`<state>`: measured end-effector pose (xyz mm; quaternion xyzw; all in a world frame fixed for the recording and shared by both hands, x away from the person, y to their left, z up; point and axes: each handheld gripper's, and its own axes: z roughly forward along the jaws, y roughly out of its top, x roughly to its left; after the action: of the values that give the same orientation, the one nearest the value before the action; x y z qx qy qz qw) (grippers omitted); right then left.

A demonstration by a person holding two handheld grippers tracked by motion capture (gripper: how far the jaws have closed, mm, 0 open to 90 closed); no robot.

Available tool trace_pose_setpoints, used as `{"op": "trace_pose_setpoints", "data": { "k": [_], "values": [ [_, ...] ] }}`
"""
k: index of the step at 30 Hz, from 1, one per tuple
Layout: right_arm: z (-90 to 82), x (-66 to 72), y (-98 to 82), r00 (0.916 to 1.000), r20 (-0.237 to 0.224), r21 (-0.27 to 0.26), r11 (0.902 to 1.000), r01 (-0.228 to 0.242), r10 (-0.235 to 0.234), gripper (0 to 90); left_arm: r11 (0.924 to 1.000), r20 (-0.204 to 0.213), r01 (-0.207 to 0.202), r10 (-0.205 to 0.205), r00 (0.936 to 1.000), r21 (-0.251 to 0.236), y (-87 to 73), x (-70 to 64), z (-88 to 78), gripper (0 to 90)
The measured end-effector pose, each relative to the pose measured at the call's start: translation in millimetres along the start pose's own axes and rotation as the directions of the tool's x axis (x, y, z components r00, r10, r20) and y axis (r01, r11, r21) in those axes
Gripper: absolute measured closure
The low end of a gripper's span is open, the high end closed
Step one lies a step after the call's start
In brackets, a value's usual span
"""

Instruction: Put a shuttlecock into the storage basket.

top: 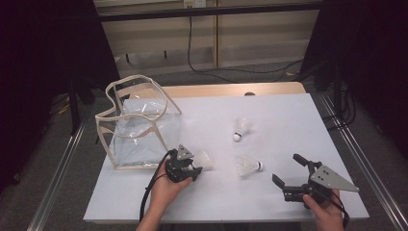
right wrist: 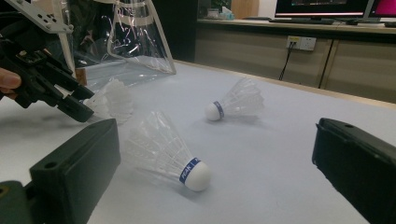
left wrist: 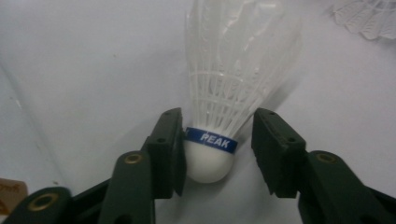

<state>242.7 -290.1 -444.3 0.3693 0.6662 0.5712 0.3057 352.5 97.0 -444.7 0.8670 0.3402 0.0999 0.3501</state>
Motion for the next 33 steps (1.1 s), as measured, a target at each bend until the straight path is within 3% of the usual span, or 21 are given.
{"op": "trace_pose_setpoints", "data": {
  "k": [6, 19, 28, 33],
  "values": [
    [-0.6, -0.2, 0.2, 1.0000, 0.003, -0.004, 1.0000, 0.004, -0.004, 0.9, 0.9999, 0.039, -0.006, 0.006, 0.9992, 0.012, 0.3, -3.4, 0.5, 64.6],
    [-0.8, -1.8, -0.2, 1.0000, 0.001, -0.006, 1.0000, -0.008, 0.008, 1.0, 0.9996, 0.087, 0.028, -0.029, 0.9958, 0.008, 4.5, -7.7, -2.9, 65.1],
    [-2.1, -2.6, -0.1, 0.9999, 0.009, -0.008, 0.9999, -0.009, 0.009, 1.0, 0.9974, 0.162, 0.071, -0.072, 0.9842, 0.015, 14.4, -7.2, -7.2, 65.2],
    [-3.1, -3.0, -0.3, 0.9999, 0.008, -0.010, 0.9998, -0.014, 0.014, 1.0, 0.9965, 0.177, 0.083, -0.083, 0.9807, 0.010, 24.8, -5.5, -13.7, 65.3]
  ]
}}
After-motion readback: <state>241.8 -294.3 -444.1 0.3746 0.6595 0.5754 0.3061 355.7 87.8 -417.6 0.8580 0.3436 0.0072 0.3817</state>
